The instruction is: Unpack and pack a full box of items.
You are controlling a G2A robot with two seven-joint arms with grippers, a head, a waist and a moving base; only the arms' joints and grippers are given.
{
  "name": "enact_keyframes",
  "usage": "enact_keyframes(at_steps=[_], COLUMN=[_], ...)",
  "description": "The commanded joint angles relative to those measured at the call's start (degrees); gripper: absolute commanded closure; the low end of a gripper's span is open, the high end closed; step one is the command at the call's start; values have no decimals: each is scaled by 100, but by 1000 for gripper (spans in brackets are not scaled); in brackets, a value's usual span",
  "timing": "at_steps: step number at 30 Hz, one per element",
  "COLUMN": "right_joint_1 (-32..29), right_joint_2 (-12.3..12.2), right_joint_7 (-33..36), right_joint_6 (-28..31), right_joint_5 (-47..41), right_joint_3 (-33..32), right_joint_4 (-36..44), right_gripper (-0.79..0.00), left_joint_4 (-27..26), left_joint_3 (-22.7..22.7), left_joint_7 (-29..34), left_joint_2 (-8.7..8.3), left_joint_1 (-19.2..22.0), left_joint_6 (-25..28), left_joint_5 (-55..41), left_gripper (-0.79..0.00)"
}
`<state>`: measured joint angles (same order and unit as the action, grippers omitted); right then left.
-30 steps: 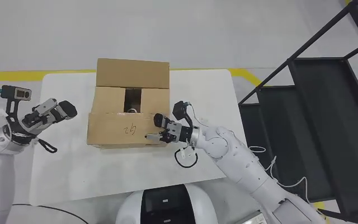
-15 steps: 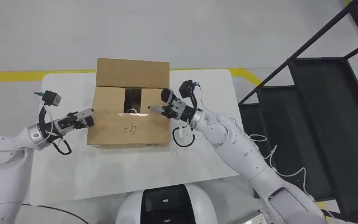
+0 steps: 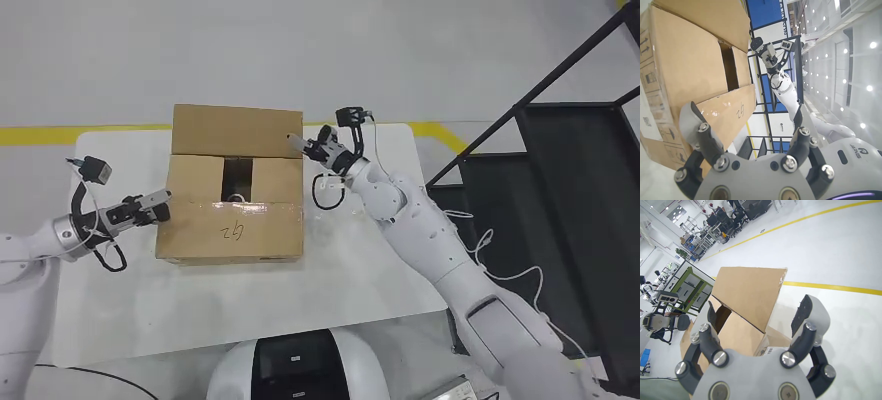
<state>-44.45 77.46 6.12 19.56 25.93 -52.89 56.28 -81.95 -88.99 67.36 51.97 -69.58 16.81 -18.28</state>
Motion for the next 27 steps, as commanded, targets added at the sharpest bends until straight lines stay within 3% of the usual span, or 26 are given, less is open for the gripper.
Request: enact_keyframes(at_steps=[1,7,14,23,27], right_joint_1=[172,581,821,632,352], right_joint_2=[74,366,561,385,258], right_joint_7=[75,460,276,84,147], right_joint_6=[31,552,1412,2926,3240], right_joint_5=[-150,-697,-949,-550,-296], right_joint_3=[92,470,580,236,47], right_joint_4=[-281,-981,-1546,-1247,-763], right_gripper=[-785,-785,-785,-785,-785], left_joint_4=[-24,-108,-193,-199,-230], left_joint_3=[-16,-49,-10,153,216], left_joint_7=[-29,-74,-150,-198,-224], left_joint_2=[-7,-29,-40,-37,-34], left_joint_1=[-13,-60,-88,-48,-24], left_joint_6=[-19,-72,-107,-115,-83], left_joint_5=[14,47,87,126,119], left_gripper=[-785,-785,-785,-785,-785])
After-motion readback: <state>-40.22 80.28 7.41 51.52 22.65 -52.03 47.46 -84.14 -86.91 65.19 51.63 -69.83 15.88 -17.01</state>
